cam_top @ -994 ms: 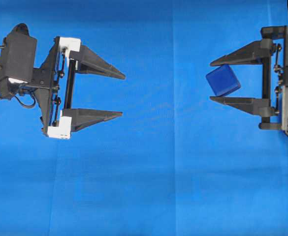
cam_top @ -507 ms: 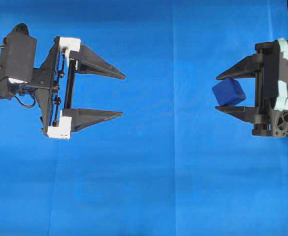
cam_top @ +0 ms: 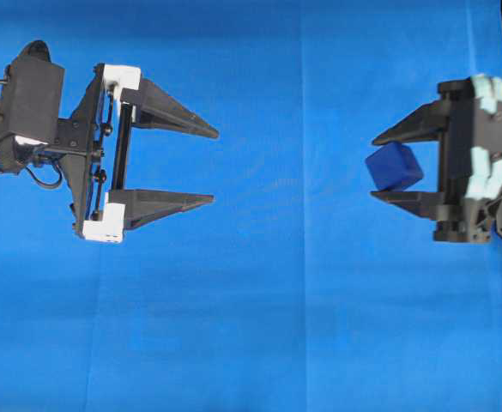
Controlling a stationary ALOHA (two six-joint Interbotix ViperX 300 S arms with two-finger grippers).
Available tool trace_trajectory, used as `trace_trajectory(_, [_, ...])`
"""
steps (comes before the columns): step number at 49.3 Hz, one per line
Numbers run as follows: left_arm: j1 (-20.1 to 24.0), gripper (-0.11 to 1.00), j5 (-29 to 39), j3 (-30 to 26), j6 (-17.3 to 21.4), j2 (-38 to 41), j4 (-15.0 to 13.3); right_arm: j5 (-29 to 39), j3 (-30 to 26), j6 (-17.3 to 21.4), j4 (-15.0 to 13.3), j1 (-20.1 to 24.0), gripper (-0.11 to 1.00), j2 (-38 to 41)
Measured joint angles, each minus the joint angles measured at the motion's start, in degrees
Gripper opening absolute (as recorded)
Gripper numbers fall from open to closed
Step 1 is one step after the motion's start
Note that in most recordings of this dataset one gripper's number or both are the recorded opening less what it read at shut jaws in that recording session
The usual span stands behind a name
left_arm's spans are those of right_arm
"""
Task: Handover the blue block to the right arm after grasping it with the left arm, then place it in the designated position.
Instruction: 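Move the right gripper with the cube toward the table center and lower it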
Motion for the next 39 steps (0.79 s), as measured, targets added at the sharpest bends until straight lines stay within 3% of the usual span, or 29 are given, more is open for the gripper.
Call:
trace_trajectory(9, [0.1,0.92,0.0,-0.1,0.0,0.0,0.1,-4.5,0.6,0.1,0.0,-0.5,0.52,4.1])
trace_trajectory(39, [0.1,0.92,0.0,-0.2,0.0,0.0,0.0,-24.3,1.7,0.2,0.0,-8.4,0.52,23.8])
